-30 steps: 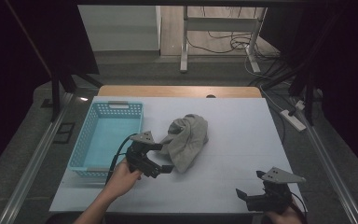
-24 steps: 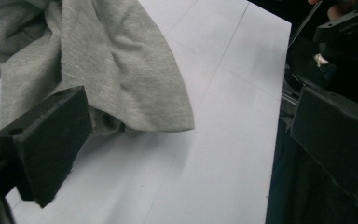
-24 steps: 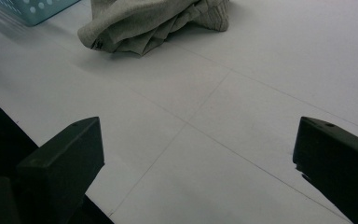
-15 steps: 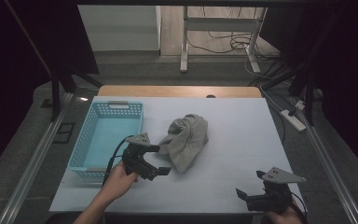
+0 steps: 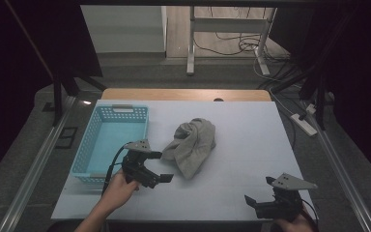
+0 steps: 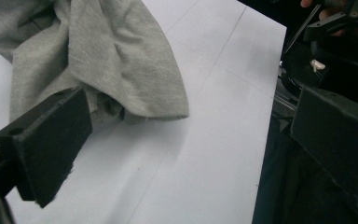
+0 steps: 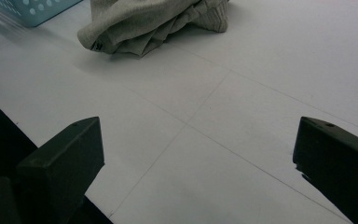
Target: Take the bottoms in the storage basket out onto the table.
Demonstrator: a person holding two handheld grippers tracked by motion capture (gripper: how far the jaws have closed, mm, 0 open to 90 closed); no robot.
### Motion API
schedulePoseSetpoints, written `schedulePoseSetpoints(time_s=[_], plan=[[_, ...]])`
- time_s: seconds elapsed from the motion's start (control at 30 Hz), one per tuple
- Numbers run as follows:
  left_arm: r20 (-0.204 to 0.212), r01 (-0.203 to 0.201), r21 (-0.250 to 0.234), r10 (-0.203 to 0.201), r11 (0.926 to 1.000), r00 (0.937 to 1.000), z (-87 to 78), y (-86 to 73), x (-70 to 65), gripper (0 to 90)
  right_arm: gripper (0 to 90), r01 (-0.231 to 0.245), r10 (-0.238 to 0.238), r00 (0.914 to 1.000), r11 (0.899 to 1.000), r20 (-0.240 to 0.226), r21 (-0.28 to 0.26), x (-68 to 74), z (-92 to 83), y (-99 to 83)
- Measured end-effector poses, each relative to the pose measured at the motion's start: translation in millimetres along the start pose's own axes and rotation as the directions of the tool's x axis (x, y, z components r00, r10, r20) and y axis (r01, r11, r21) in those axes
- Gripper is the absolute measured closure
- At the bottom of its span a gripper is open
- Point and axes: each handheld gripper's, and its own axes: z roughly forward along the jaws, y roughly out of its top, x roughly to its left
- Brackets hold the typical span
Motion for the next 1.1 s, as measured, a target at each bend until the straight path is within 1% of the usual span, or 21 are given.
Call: schedulePoseSetpoints(time_s=[0.1,0.33,0.6,0.83,1.1], plan=[[-0.012,0.002,0.000,-0.002,1.0000,0.9999,-0.9,-1.5,-0.7,0.0,2.4,0.002,-0.002,1.0000,1.000,0.001,0.002,0.0,0.1,0.1],[-0.016,0.015,-0.006,-0.016,0.9999,0.9998,-5.9,-6.9,-1.2,0.0,2.4,0.000,0.000,1.0000,1.000,0.002,0.001,0.0,-0.1,0.0],[-0.025,0.026,0.000,-0.026,0.9997,0.9994,-11.5,-14.2,-1.5,0.0,2.4,-0.001,0.001,1.0000,1.000,0.003,0.000,0.1,-0.1,0.1],[-0.026,0.044,-0.008,-0.044,0.9990,0.9987,-17.6,-21.2,-2.0,0.0,2.4,0.001,-0.001,1.0000,1.000,0.005,0.000,0.4,0.0,0.1],[-0.033,0.047,-0.010,-0.048,0.9988,0.9983,-23.7,-25.1,-4.2,0.0,2.4,0.000,0.000,1.0000,1.000,0.007,0.000,0.4,0.0,0.1]])
